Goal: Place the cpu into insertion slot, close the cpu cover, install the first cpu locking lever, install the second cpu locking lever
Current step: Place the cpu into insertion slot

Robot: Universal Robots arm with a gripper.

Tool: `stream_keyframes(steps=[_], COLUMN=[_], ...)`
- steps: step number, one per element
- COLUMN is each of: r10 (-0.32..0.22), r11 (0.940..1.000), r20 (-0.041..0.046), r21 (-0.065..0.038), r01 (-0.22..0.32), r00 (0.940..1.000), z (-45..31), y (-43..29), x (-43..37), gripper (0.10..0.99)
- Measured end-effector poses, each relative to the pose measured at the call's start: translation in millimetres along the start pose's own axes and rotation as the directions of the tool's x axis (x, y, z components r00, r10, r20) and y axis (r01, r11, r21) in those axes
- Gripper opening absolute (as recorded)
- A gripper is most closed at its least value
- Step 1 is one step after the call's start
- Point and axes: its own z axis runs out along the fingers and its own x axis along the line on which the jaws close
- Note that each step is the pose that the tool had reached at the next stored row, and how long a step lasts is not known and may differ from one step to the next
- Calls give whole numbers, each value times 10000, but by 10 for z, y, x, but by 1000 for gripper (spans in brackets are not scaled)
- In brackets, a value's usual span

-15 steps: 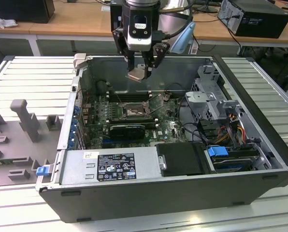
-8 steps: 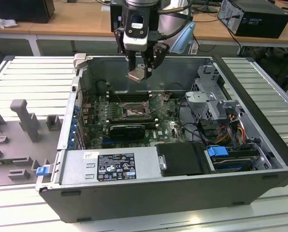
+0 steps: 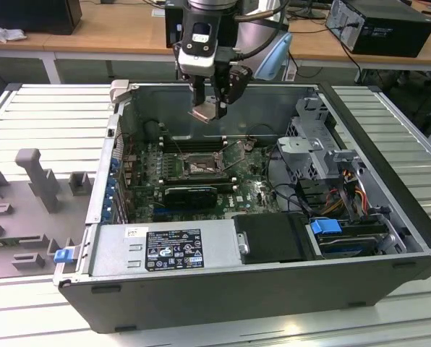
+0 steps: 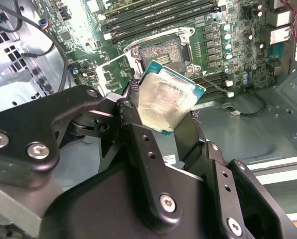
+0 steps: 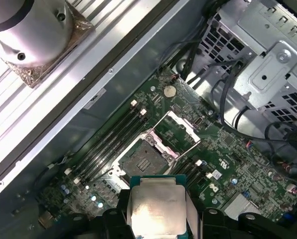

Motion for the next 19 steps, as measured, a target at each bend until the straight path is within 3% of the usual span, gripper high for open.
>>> stream_keyframes(steps=[9,19], r10=[1021,2167], r11=[9948,9762], r20=[96,202], r21=[-20,-55], r01=[-1021,-2167], r00=[9947,9760], z=[2,4], y=[0,0], x=[0,0], gripper=[529,529])
